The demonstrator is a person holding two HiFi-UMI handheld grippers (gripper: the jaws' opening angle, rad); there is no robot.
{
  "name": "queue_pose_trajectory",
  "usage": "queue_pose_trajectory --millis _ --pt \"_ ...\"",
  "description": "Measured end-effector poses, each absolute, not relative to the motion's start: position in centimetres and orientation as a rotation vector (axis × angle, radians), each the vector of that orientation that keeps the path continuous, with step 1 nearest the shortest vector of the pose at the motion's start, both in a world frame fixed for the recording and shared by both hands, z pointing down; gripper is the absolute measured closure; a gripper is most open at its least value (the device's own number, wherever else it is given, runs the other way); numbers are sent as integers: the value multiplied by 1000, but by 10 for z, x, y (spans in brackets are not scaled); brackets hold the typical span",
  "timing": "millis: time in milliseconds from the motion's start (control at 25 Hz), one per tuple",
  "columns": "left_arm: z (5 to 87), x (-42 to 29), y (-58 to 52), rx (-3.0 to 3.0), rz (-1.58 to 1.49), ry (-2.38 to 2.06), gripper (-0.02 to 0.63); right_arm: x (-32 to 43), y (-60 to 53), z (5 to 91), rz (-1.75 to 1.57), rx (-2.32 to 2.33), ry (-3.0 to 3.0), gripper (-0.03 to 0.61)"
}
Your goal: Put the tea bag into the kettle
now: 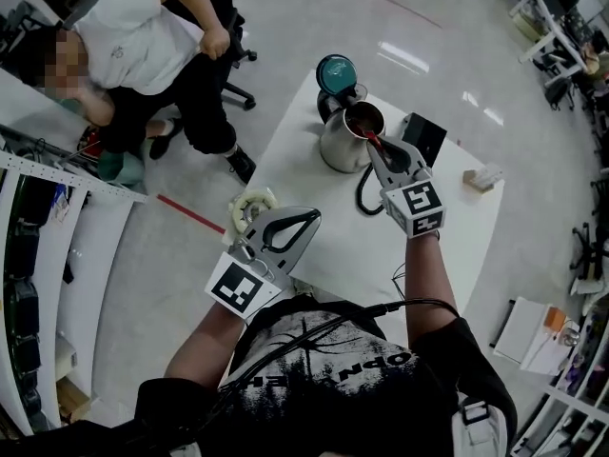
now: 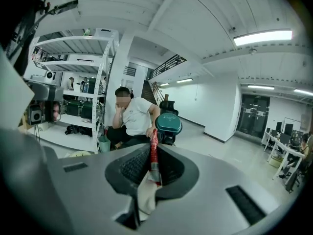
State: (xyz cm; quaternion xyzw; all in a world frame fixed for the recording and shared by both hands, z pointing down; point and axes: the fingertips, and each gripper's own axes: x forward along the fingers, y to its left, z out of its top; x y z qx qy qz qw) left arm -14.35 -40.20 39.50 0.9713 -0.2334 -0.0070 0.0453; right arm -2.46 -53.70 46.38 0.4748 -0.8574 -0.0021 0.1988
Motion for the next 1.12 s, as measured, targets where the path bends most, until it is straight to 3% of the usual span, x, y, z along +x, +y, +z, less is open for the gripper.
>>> queue_pose_trajectory --millis 760,1120 --pt "417 -181 -413 2928 53 -832 603 -34 -595 485 2 1321 -2298 538" --pt "418 -183 -410 2929 59 -845 603 -32 -597 489 5 1345 -2275 420"
